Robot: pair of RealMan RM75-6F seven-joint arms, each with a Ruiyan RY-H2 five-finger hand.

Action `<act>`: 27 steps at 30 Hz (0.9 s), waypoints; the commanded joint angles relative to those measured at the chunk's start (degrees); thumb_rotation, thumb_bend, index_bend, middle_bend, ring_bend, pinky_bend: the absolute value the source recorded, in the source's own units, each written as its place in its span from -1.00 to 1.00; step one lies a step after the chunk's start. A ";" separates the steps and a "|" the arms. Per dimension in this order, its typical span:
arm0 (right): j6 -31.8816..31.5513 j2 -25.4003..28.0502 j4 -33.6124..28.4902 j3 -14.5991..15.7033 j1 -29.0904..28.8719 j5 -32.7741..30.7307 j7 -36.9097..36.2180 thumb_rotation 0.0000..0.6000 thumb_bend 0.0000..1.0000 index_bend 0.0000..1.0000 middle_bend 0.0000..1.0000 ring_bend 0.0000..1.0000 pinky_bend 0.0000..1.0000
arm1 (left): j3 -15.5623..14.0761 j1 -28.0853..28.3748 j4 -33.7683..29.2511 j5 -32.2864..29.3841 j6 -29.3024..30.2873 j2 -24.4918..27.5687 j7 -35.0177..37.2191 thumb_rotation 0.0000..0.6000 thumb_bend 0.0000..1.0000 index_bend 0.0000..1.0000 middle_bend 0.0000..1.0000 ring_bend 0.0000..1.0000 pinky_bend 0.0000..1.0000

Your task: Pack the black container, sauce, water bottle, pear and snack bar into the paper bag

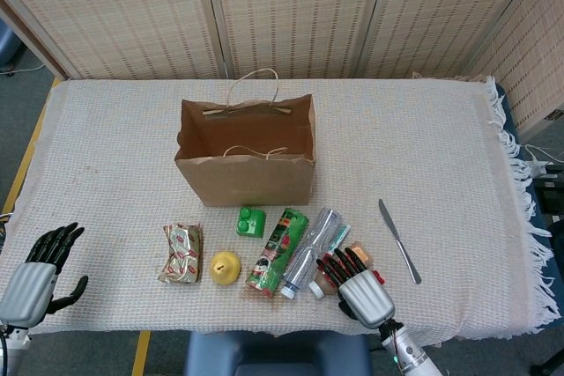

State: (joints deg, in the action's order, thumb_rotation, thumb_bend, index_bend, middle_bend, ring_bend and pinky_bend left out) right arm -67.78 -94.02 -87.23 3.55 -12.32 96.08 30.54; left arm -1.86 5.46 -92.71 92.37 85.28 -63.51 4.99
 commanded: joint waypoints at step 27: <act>-5.03 12.22 -5.19 -3.44 1.52 -8.93 4.72 1.00 -0.71 -1.00 -0.79 -1.00 -0.85 | -0.41 -0.01 -0.51 0.52 -0.31 0.16 -0.65 1.00 -0.24 -1.00 -1.00 -1.00 -0.87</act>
State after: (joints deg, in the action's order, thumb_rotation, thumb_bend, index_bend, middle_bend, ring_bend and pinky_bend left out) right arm -72.68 -82.07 -92.17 0.23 -10.89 87.44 35.08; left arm -2.27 5.45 -93.22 92.89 84.96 -63.36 4.33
